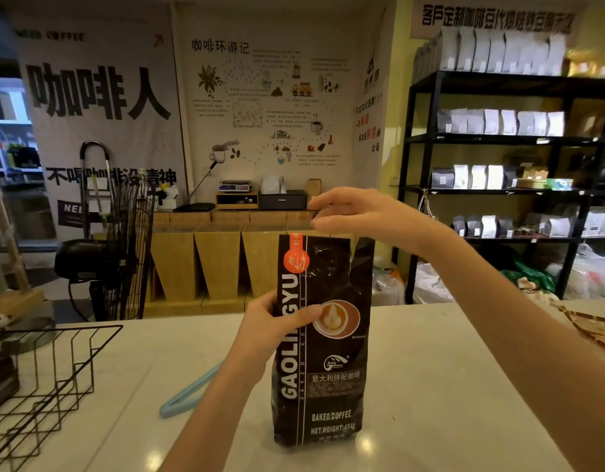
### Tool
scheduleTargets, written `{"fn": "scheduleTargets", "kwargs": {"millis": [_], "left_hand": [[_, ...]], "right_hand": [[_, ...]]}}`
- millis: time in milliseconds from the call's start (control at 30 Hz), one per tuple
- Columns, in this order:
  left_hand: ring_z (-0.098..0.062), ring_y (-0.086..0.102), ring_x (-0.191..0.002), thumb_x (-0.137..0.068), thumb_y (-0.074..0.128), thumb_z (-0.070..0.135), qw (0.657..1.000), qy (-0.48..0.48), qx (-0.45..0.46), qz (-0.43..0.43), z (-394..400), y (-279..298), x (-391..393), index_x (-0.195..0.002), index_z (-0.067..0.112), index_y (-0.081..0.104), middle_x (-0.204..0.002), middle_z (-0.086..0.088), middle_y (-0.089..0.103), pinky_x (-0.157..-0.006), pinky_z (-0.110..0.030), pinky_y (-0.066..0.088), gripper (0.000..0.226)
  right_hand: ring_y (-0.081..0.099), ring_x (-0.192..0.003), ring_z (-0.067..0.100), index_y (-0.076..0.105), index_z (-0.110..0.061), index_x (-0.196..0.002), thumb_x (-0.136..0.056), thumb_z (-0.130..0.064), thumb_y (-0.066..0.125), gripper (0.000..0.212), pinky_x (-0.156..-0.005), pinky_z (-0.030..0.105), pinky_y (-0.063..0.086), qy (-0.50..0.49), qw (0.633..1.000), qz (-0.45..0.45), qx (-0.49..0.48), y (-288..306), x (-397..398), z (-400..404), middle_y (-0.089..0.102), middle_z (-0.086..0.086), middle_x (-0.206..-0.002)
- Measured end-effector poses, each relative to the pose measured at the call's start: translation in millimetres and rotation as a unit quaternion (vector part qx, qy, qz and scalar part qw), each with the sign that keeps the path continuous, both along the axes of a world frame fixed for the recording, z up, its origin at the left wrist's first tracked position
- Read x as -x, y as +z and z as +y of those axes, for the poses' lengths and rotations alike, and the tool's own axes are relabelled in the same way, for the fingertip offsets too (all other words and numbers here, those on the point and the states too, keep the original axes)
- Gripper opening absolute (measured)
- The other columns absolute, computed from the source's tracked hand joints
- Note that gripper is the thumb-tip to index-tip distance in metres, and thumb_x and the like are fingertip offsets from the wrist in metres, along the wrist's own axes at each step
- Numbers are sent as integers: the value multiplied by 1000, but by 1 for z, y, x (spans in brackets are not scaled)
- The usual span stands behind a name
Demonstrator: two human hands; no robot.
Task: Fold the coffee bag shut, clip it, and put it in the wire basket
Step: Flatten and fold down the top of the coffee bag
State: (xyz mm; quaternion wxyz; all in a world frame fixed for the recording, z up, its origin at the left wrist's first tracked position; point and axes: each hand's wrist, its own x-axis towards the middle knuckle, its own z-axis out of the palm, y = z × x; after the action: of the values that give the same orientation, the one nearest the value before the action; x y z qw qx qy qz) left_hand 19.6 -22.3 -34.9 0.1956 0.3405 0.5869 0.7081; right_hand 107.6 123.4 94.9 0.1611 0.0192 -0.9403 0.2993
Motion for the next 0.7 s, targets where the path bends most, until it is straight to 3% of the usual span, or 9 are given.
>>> {"fn": "scheduleTargets", "kwargs": {"millis": [100,200,333,500,700], "left_hand": [[-11,71,-75,-49,76,24,999,-1,-22,41,-2,13,2,-88,22,65,-77,8,75,-59,-21,54,40],[-12,71,-77,-56,78,14,996,24,-40,73,3,25,0,-90,19,65,-81,4,75,-61,-21,54,36],[-11,70,-67,-60,77,7,992,73,-80,64,12,28,-7,-76,21,66,-67,6,74,-53,-18,54,24],[-19,71,-72,-61,76,6,991,92,-100,12,14,26,-8,-67,24,68,-66,3,74,-65,-33,56,20],[-22,70,-71,-62,74,11,984,98,-131,-74,14,21,-9,-70,19,68,-67,0,74,-64,-36,55,13]], "right_hand": [[59,-110,10,46,-31,-125,-58,-44,72,73,-92,30,48,2,977,87,196,-54,-22,18,61,-9,-121],[66,-101,13,55,-26,-115,-48,-31,81,72,-81,28,54,3,948,72,311,-110,-21,11,71,-5,-108],[71,-86,11,61,-22,-106,-45,-21,86,66,-66,20,54,-69,926,74,363,-143,-8,-4,75,-4,-91],[71,-78,8,66,-23,-93,-52,-13,86,46,-62,19,53,-96,916,95,377,-145,-4,-6,75,-5,-85],[72,-82,19,71,-21,-81,-47,-21,85,37,-76,35,56,-99,904,85,407,-141,-2,-8,77,1,-82]]}}
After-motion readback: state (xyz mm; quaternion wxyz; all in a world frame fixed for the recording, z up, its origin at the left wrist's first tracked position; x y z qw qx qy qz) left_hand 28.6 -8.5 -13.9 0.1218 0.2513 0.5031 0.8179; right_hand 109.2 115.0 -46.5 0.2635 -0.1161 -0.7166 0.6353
